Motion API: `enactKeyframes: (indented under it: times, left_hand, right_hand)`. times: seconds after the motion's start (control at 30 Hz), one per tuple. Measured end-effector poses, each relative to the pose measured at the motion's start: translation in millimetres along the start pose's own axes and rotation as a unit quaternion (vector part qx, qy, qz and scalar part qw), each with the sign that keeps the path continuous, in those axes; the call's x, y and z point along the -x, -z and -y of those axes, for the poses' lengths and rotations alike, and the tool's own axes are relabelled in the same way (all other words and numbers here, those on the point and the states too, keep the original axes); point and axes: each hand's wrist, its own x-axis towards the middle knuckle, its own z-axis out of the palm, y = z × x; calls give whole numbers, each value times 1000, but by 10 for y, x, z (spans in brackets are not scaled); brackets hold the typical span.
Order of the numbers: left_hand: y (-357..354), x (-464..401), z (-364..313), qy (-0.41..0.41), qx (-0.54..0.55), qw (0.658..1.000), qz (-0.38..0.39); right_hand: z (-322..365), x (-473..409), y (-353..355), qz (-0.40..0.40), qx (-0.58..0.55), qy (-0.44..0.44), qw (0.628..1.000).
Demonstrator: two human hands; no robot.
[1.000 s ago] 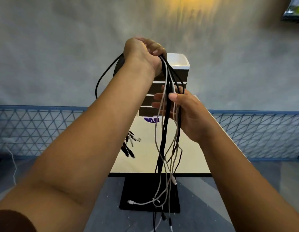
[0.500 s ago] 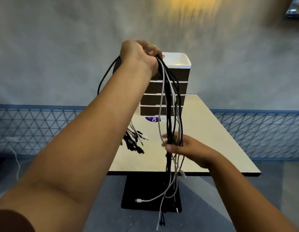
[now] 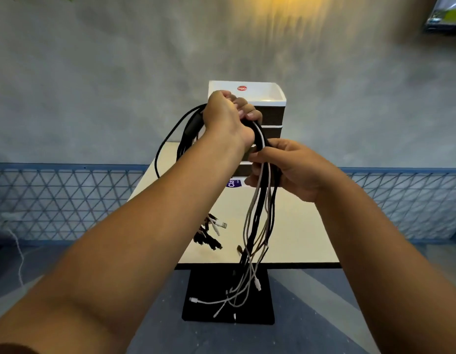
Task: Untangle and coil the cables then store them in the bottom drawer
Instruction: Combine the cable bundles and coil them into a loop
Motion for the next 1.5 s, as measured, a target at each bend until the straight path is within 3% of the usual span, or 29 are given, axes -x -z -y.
enactKeyframes:
  times: [0.1,0.37,0.53,0.63,0.7,0.77,0.83,0.9,0.93,0.97,1.0,1.03,1.07,1.1,1.13,1.23,1.27,1.4,1.5]
  left_hand:
    - [55,3,-3,12,29,999,-2]
    - [192,-41,-33,19,16,999,-22]
    - [413,18,-5,73,-2,995,64]
    - [600,203,13,135,-81,978,138]
    - [743,432,-85,184,-194,943,198]
    - [855,644,-270,180,-346,888,243]
    - [873,772,-473,54,-430,869,239]
    - [806,795,-621,-134,-466,854,188]
    - [754,768,-649,-221,-503,819,162]
    - [693,734,-637,-276,-568,760,151]
    - [653,675,-570,-285,-632,703,161]
    - [617,630,-476,-259,-675,667,178]
    - [599,578,-356,-228,-694,653,198]
    - [600,524,-232,-214,-693,657,207]
    - [613,456,-118,-210,-667,686,200]
    - [693,375,81,-172,-521,825,136]
    - [742,374,126,-158,-495,844,135]
    - [957,418,247,-100,-464,853,216]
    - [1157,417,269,-48,-454,862,220]
  right_hand:
    - [102,-33,45,7,65,-3,998]
    - [221,-57,-17,28,78,-13,996]
    - [353,-46,-34,-20,91,11,996]
    - [514,-44,8,-30,121,25,992]
    - [593,-28,60,-30,150,26,988]
    - [636,5,111,-28,170,21,985]
    - [660,36,147,-25,182,18,983]
    - [688,62,147,-23,200,16,979]
    - [704,72,133,-20,214,15,977]
    - [724,76,109,-16,227,16,974]
    - [736,83,88,-11,238,16,971]
    - [749,88,61,-4,250,20,968]
    - [763,96,37,0,264,26,964]
    - [782,112,21,0,280,34,959]
    - [807,134,17,-4,290,41,956]
    - [894,219,111,-7,235,56,970]
    - [920,243,159,-6,215,59,975]
    - [943,287,282,-4,194,63,979]
    - [921,279,381,-38,137,69,987]
